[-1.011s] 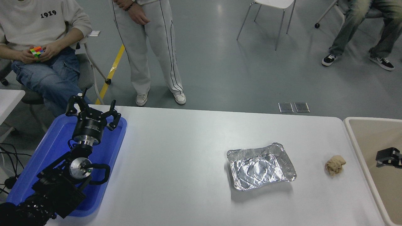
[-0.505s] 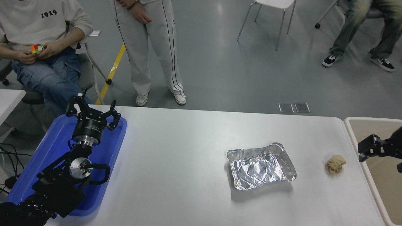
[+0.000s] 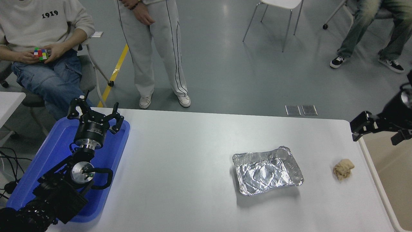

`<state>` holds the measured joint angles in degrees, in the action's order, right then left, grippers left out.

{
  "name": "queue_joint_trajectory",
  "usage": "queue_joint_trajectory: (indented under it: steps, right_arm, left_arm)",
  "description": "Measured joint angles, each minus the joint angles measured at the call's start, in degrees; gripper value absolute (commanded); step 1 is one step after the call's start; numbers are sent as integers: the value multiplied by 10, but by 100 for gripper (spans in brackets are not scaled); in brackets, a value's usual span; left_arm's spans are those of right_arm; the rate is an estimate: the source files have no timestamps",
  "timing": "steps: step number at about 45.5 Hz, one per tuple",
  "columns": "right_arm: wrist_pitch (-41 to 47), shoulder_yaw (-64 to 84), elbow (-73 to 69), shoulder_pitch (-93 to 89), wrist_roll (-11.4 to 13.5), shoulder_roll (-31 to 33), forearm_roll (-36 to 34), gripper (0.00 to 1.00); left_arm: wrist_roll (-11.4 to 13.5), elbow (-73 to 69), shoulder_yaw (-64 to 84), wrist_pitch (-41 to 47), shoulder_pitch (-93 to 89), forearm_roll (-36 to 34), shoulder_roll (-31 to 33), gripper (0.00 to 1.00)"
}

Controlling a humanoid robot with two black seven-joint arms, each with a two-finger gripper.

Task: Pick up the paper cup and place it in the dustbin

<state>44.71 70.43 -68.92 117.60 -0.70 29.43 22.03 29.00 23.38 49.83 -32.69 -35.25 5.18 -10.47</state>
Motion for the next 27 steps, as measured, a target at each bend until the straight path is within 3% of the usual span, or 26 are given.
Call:
queue_joint_trajectory:
  steps: [27]
  right_arm:
    - [3,3,-4,58,1,-41,2,100]
  left_arm:
    - [0,0,0,0,0,0,0,100]
